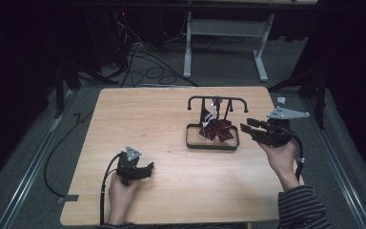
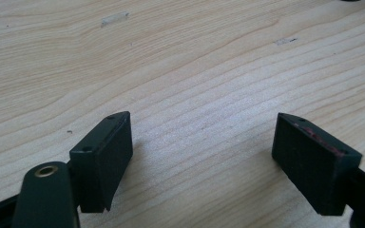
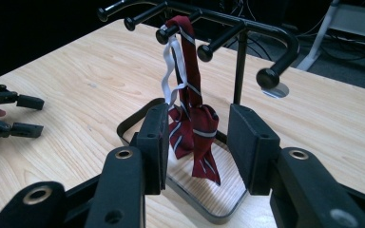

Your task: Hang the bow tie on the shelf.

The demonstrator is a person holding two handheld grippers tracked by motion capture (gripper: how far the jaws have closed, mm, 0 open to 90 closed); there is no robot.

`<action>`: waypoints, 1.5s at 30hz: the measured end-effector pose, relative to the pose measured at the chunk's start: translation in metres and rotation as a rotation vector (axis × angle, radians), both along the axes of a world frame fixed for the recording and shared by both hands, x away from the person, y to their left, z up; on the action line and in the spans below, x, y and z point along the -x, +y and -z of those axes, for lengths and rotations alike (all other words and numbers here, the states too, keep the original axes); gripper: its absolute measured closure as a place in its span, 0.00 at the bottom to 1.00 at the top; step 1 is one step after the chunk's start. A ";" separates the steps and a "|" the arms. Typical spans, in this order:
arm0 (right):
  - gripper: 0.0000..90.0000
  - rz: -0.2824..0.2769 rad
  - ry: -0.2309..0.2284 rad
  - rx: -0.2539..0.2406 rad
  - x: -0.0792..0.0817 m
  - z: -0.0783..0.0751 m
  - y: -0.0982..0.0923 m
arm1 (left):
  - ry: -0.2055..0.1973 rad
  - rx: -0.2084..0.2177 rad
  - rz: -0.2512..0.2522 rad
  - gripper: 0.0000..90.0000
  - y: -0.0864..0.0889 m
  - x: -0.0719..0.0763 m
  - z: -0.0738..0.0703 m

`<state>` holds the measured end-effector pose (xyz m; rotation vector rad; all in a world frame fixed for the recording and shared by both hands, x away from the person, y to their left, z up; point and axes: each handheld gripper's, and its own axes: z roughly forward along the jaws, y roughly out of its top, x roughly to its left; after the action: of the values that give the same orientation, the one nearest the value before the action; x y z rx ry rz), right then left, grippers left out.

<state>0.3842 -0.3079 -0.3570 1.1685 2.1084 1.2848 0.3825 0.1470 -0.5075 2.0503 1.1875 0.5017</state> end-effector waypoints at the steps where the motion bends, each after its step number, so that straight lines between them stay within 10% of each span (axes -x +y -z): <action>1: 0.68 0.000 0.000 -0.002 0.001 0.001 -0.001 | 0.000 0.000 0.000 0.24 0.000 0.000 0.000; 45: 0.68 0.032 0.044 -0.056 0.030 0.035 -0.021 | 0.000 0.000 0.000 0.24 0.000 0.000 0.000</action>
<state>0.3543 -0.3291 -0.3921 1.2601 2.0883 1.3234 0.3825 0.1471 -0.5075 2.0503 1.1875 0.5019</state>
